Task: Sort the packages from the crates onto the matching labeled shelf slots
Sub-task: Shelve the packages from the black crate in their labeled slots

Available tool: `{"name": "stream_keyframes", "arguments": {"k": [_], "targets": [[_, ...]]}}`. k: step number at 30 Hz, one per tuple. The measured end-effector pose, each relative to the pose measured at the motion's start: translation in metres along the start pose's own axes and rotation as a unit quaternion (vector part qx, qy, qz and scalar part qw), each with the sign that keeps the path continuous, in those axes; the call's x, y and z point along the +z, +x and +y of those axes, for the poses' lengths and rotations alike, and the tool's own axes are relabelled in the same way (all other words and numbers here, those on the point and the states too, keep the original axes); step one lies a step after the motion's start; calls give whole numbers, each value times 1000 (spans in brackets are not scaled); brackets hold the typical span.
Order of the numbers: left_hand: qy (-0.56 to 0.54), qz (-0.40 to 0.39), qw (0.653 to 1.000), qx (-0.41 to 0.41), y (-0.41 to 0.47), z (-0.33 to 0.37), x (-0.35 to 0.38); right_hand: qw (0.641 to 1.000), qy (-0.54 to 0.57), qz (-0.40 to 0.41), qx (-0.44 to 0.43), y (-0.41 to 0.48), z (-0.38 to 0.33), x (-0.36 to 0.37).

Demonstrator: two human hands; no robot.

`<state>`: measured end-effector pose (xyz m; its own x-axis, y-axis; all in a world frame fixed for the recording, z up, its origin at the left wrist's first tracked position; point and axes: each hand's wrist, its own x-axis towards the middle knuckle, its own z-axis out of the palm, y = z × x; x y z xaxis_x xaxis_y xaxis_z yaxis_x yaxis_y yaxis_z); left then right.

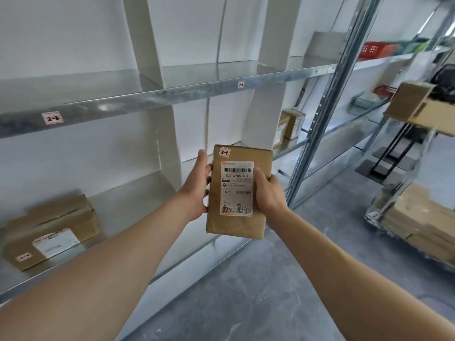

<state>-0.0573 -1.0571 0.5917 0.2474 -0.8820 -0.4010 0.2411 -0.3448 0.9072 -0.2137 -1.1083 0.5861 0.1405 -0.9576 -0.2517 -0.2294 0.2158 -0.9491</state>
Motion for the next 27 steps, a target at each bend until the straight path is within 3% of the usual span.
{"name": "stream_keyframes", "arguments": {"k": [5, 14, 27], "targets": [[6, -3, 1000, -3, 41, 10, 38, 1000, 0, -7, 6, 50, -3, -31], [-43, 66, 997, 13, 104, 40, 85, 996, -28, -77, -19, 158, -25, -63], [-112, 209, 971, 39, 145, 70, 58, 982, -67, -169, -41, 227, -54, -11]]}}
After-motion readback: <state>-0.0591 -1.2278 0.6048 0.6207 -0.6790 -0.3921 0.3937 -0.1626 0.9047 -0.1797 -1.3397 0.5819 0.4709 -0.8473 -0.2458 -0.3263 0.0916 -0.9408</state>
